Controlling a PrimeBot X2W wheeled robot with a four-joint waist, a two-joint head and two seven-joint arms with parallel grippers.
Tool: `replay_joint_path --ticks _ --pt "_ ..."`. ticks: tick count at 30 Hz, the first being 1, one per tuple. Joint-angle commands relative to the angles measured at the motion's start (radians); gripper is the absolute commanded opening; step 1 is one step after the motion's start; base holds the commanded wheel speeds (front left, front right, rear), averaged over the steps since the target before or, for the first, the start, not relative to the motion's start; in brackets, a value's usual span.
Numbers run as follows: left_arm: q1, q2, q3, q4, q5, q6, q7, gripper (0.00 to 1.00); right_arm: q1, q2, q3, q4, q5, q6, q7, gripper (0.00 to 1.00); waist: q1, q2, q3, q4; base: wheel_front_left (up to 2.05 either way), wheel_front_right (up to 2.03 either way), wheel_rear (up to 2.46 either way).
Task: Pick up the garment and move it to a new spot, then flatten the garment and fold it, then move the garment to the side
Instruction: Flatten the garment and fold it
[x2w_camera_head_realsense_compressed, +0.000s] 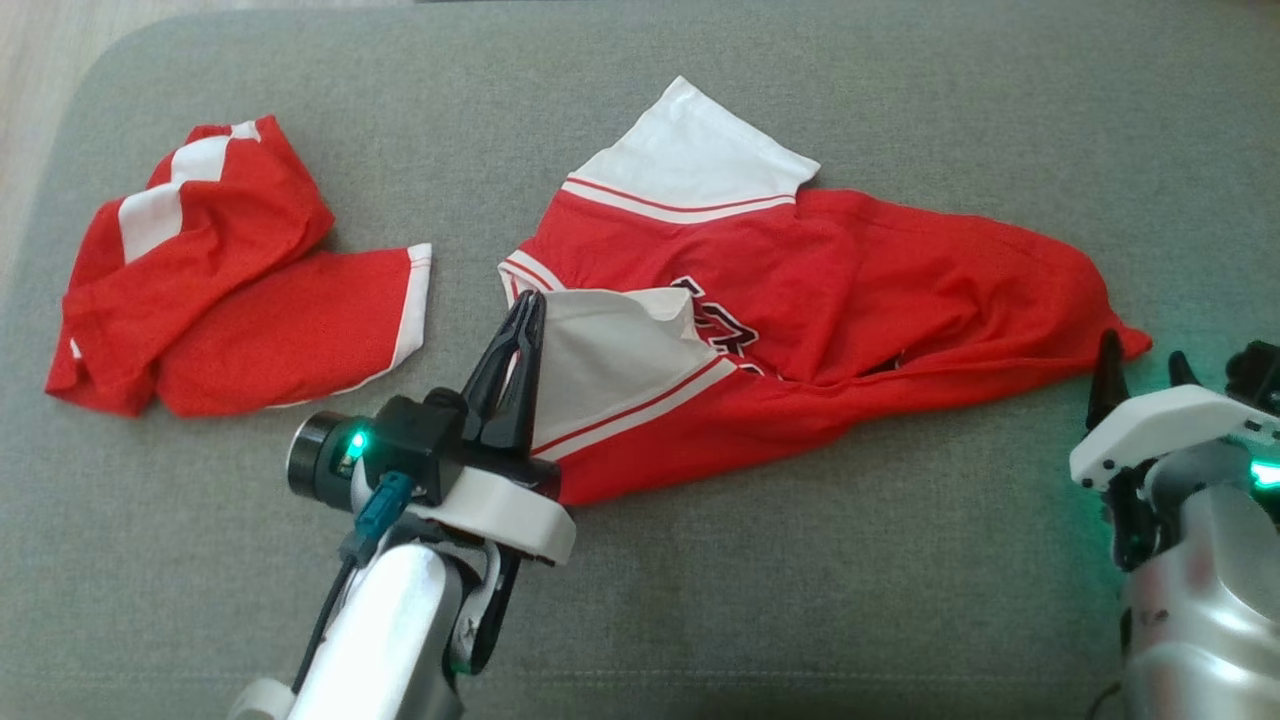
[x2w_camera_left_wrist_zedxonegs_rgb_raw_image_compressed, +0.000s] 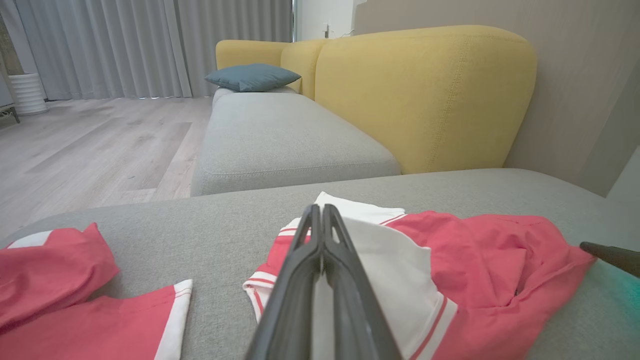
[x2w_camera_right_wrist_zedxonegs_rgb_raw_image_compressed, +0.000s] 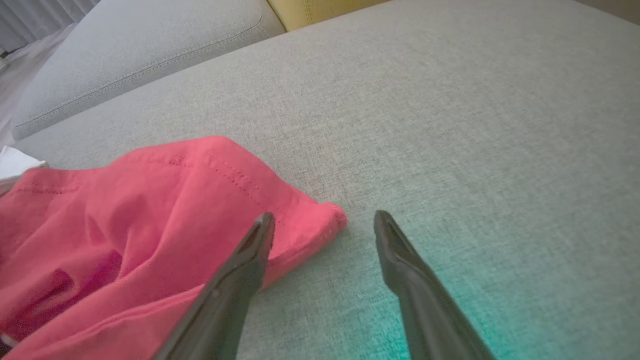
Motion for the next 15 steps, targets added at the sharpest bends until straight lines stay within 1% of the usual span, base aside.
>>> replay_joint_path --ticks 1,9,10,11,12,15 --pt "-0.027 0.002 0.023 -0.04 0.007 -0.003 -0.012 0.0 -0.044 -0.005 0.016 -0.01 -0.013 0.007 -0.01 1.0 0.0 0.0 0.003 0.001 0.0 0.0 0.0" --pt "-0.029 -0.002 0.028 -0.038 0.015 -0.006 -0.012 0.0 -0.094 -0.005 -0.005 0.097 -0.047 0.007 -0.044 1.0 0.0 0.0 0.011 -0.005 0.0 0.0 0.0" --pt "-0.029 -0.003 0.03 -0.038 0.016 -0.007 -0.012 0.0 -0.1 -0.005 -0.003 0.11 -0.046 0.007 -0.048 0.85 0.0 0.0 0.012 -0.006 0.0 0.0 0.0" --pt "-0.03 -0.003 0.033 -0.038 0.017 -0.007 -0.012 0.0 -0.107 -0.005 -0.001 0.123 -0.045 0.007 -0.051 0.31 0.0 0.0 0.012 -0.008 0.0 0.0 0.0" --pt "-0.031 -0.003 0.036 -0.039 0.018 -0.007 -0.012 0.0 -0.114 -0.005 0.003 0.133 -0.044 0.007 -0.056 0.0 0.0 0.0 0.012 -0.011 0.0 0.0 0.0" --pt "-0.033 -0.001 0.047 -0.046 0.021 -0.008 -0.012 0.0 -0.136 -0.005 0.027 0.145 -0.049 0.007 -0.082 0.0 0.0 0.0 0.008 -0.023 0.0 0.0 0.0"
